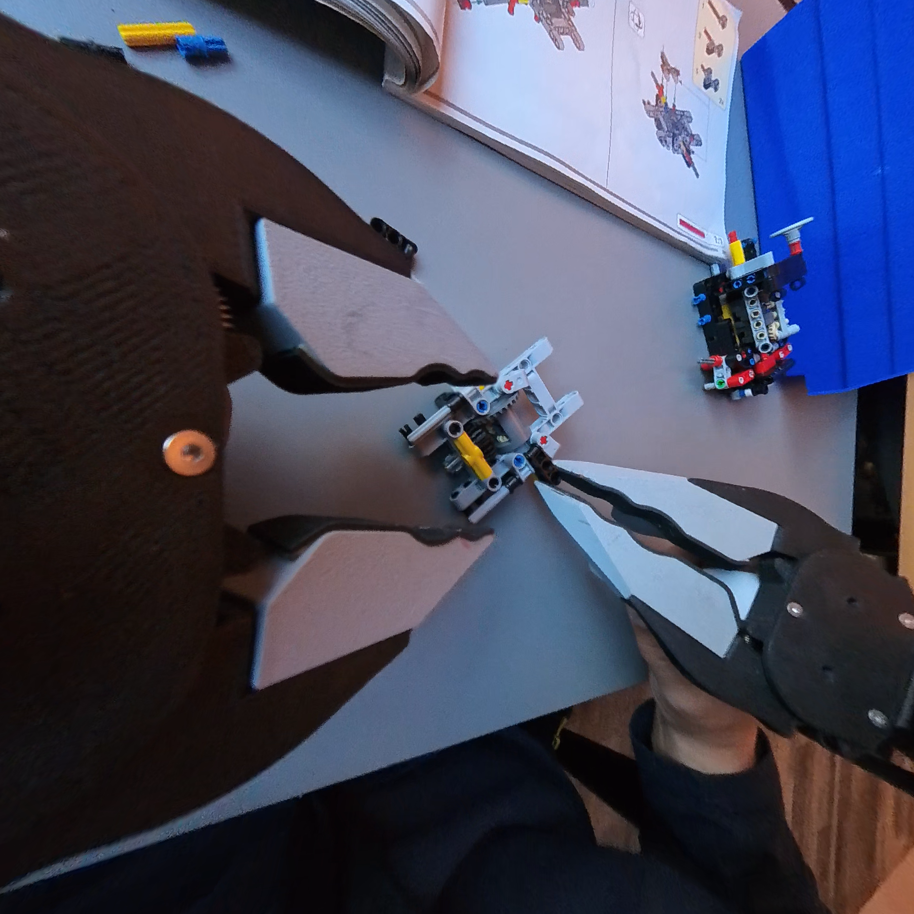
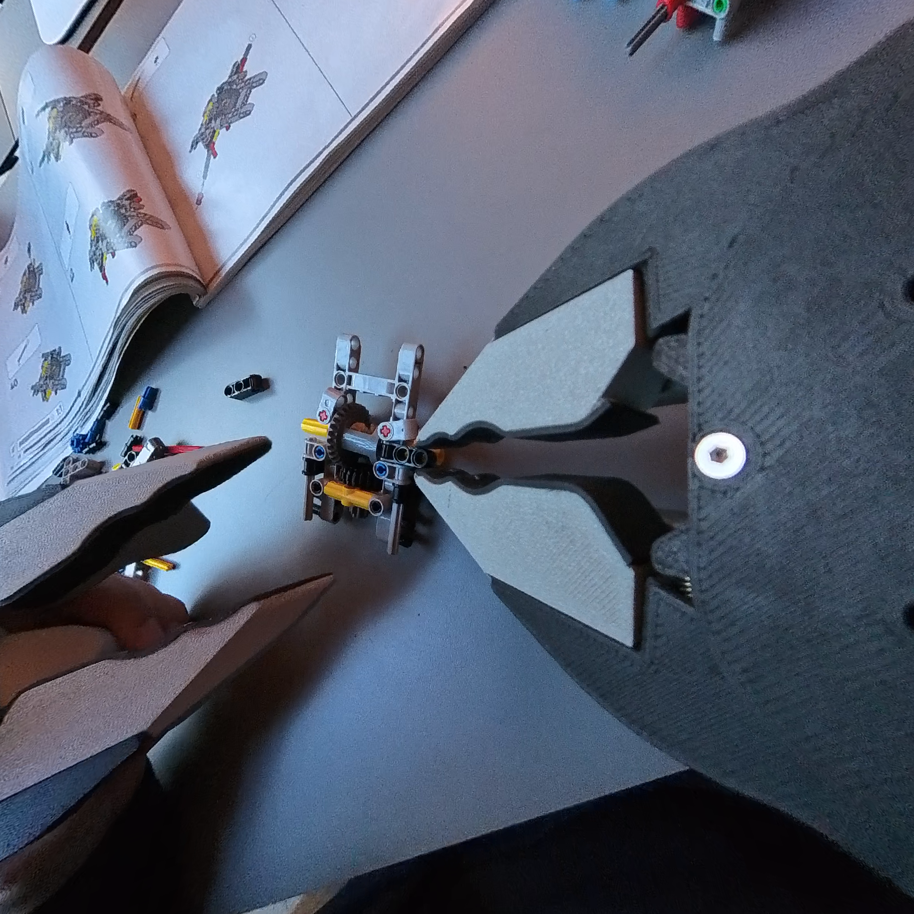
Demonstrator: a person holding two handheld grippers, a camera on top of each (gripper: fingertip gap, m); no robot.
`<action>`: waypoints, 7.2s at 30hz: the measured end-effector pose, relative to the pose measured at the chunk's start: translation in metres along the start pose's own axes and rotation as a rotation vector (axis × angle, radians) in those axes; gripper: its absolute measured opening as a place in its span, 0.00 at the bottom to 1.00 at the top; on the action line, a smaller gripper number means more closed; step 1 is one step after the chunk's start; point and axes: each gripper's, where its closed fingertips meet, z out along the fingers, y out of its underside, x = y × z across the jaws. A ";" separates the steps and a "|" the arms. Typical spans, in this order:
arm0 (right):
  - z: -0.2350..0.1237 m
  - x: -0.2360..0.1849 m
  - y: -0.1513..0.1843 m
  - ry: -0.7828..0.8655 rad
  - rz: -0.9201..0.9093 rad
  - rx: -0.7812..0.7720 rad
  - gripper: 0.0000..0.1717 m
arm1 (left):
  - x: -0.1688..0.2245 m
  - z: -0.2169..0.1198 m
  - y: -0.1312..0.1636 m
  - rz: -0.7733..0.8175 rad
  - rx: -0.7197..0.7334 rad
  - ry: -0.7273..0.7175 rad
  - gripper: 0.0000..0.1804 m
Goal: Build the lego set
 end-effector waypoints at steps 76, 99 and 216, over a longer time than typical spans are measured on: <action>-0.007 0.001 0.010 -0.141 -0.042 -0.020 0.03 | 0.018 0.030 0.015 0.457 -0.401 0.119 0.29; -0.004 0.000 0.009 -0.139 -0.081 -0.025 0.03 | 0.017 0.030 0.001 0.369 -0.342 0.160 0.31; -0.026 -0.010 -0.008 -0.378 -0.032 0.131 0.02 | 0.038 0.020 -0.011 0.076 -0.080 0.048 0.22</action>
